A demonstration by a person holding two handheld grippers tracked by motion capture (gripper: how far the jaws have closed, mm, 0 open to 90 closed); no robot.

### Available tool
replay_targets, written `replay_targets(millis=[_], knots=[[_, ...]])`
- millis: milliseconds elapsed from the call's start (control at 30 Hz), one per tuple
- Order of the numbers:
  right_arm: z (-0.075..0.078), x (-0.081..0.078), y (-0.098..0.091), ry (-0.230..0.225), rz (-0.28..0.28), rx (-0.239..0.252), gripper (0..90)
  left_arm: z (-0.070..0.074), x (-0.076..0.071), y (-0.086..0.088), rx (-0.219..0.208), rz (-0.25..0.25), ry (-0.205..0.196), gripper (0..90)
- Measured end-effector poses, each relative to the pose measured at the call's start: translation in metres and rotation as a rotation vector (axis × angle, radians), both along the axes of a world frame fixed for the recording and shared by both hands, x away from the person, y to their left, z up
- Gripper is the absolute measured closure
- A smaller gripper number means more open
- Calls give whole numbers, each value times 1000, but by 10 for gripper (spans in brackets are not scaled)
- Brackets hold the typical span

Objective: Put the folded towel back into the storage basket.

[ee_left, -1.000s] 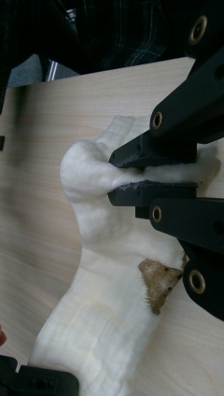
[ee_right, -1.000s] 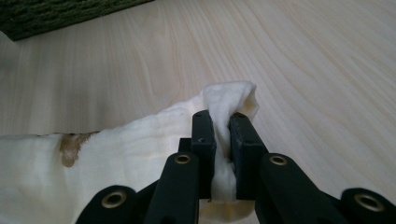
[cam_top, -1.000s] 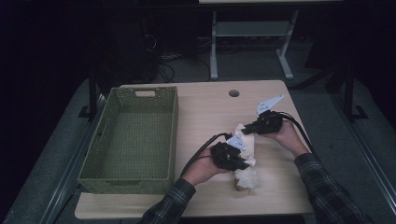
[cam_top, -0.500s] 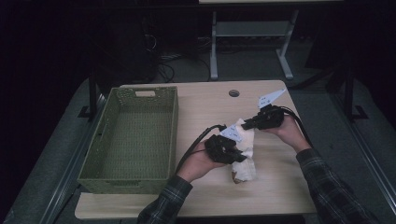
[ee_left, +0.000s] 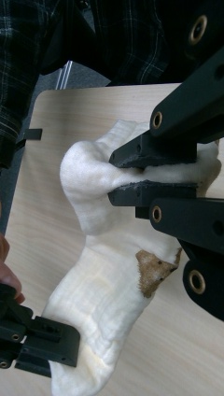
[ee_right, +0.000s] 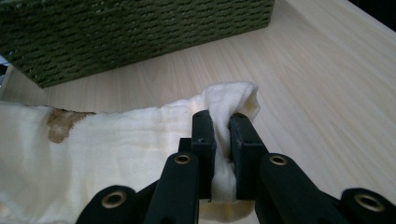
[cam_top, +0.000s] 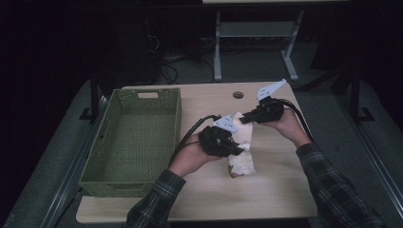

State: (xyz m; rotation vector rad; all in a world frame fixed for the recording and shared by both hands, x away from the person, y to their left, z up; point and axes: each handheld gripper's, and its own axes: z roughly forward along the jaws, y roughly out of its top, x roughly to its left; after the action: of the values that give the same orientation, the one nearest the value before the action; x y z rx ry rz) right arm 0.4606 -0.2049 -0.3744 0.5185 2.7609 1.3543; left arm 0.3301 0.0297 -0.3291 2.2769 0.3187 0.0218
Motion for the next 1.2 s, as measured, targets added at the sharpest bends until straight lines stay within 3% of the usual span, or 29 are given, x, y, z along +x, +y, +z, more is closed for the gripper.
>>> replay_targets(millis=[200,367,800,1033,1200], knots=[[11,6,12,-3,-3,17,819,9,5,12,17,-6,-15,817],[22,11,25,-6,2,36,819,19,9,28,2,-9,-13,817],[40,17,60,-27,4,32,819,39,18,71,0,-29,-33,817],[50,21,86,-33,19,29,819,53,17,98,-1,-11,-55,817],[52,23,107,-44,44,32,820,54,14,115,2,13,-57,817]])
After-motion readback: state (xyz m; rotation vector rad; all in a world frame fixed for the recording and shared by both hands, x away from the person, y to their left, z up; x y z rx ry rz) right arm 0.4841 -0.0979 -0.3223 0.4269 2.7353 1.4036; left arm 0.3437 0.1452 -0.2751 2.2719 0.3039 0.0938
